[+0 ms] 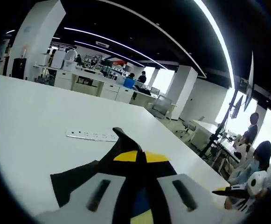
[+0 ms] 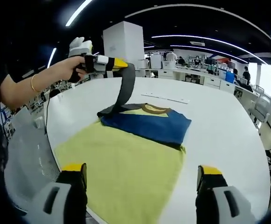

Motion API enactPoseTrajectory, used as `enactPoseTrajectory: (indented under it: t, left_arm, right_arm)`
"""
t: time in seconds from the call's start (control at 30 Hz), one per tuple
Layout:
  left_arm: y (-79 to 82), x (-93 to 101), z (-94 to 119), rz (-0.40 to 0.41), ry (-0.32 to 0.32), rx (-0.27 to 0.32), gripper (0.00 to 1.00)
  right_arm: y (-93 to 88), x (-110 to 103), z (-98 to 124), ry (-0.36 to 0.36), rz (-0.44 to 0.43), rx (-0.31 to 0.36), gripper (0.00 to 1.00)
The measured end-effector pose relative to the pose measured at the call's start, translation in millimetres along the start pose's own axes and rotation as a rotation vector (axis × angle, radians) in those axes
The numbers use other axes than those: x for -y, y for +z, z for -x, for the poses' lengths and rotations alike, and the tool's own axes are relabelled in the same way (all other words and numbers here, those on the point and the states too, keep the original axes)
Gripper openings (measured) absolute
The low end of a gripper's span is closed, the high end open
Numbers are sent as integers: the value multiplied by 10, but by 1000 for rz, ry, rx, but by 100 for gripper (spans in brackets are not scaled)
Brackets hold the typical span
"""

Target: Fold the garment on the visible template until the final outline fits inside the template.

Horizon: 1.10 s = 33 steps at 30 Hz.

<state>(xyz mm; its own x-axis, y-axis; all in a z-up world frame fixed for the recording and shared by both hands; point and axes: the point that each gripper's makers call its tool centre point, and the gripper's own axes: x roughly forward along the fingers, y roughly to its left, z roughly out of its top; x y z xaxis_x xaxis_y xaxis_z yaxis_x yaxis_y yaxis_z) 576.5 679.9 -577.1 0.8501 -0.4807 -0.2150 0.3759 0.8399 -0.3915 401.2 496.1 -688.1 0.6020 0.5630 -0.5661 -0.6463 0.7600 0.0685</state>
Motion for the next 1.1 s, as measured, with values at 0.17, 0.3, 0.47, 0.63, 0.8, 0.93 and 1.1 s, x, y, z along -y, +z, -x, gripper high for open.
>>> enactPoseTrajectory:
  t: [0.17, 0.3, 0.47, 0.63, 0.8, 0.93, 1.1]
  left_arm:
    - [-90, 193, -121, 51, -64, 8, 0]
    - [-175, 327, -209, 81, -106, 6, 0]
    - [-267, 469, -283, 103, -148, 3, 0]
    - [-455, 550, -351, 104, -172, -33, 0]
    - [-626, 716, -368, 89, -220, -61, 0]
    - [-768, 786, -402, 97, -242, -92, 0]
    - [-999, 773, -468, 88, -232, -144, 0]
  right_arm:
    - [-34, 35, -10, -7, -8, -6, 99]
    - [-68, 63, -28, -11, -25, -14, 98]
    - [-115, 88, -49, -18, -36, -27, 97]
    - [-136, 91, -66, -16, -38, -32, 97]
    - [-166, 103, -81, -19, -46, -39, 97]
    - [-183, 97, -93, -18, -49, -40, 97]
    - [-203, 93, -113, -15, -57, -40, 97]
